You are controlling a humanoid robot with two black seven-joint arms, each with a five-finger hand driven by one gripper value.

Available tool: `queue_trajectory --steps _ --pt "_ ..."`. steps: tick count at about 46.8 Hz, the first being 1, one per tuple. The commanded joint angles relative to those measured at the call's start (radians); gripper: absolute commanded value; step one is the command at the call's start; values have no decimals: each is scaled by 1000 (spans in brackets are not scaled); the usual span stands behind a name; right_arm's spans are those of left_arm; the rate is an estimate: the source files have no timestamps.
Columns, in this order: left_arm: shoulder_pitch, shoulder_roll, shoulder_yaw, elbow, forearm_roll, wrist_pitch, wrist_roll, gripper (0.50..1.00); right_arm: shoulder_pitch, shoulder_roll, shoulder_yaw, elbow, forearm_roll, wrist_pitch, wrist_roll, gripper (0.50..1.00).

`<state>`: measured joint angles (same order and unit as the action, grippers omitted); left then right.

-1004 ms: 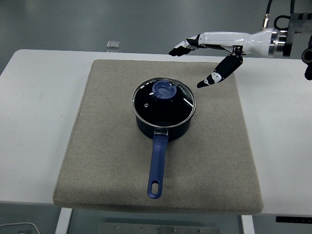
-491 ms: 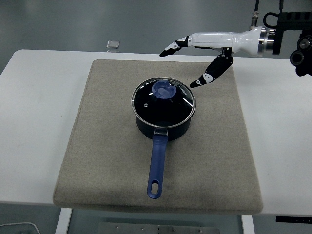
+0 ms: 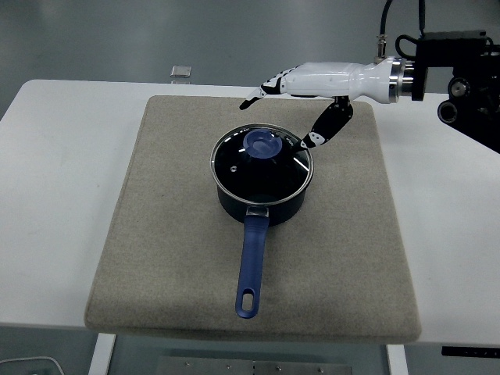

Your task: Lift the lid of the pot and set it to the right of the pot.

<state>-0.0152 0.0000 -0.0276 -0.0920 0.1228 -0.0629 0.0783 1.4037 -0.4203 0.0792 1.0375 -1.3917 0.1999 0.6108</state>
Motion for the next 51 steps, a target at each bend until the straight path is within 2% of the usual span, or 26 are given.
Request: queue_trajectory --steps 1,6,14,51 --pt "0 0 0 0 0 0 0 1000 0 5 -3 -1 -9 -8 0 909" --pt "0 0 0 0 0 0 0 1000 -2 8 -4 1 -30 -14 0 909" --pt "0 0 0 0 0 0 0 1000 -6 8 -30 1 -73 -63 0 909" --pt "0 0 0 0 0 0 0 1000 -34 48 -36 -2 -84 -96 0 909"
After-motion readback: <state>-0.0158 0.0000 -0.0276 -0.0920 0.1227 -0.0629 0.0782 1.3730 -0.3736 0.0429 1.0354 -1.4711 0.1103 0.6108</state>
